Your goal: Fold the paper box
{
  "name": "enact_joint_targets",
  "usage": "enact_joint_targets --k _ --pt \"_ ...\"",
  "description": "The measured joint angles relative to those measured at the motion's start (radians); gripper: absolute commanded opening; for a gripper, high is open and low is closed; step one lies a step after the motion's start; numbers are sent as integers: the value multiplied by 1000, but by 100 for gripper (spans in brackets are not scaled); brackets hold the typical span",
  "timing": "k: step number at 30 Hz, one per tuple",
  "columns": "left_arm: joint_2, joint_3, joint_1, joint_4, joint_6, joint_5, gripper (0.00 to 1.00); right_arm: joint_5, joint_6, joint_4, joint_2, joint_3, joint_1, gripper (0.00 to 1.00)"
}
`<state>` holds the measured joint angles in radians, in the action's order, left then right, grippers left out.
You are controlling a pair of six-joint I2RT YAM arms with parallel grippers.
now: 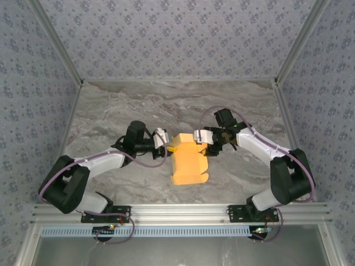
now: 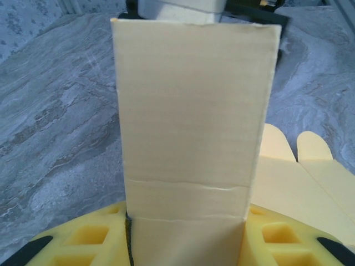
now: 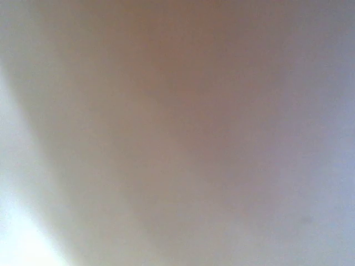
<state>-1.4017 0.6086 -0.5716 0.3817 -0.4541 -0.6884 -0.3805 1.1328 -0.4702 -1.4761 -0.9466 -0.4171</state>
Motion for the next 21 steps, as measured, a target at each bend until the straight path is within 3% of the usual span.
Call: enact_joint_targets --k 6,11,16,19,21 --pt "-16 2 22 45 81 67 21 -47 -127 126 115 80 40 99" --pt "-51 6 42 127 238 140 21 15 -433 410 256 195 135 99" --pt "-107 35 42 223 454 231 21 235 -939 580 346 245 173 89" --pt "-110 37 37 280 560 304 21 316 -1323 559 395 245 182 78" --pt "-110 37 27 307 603 357 21 340 -1613 501 428 245 182 79"
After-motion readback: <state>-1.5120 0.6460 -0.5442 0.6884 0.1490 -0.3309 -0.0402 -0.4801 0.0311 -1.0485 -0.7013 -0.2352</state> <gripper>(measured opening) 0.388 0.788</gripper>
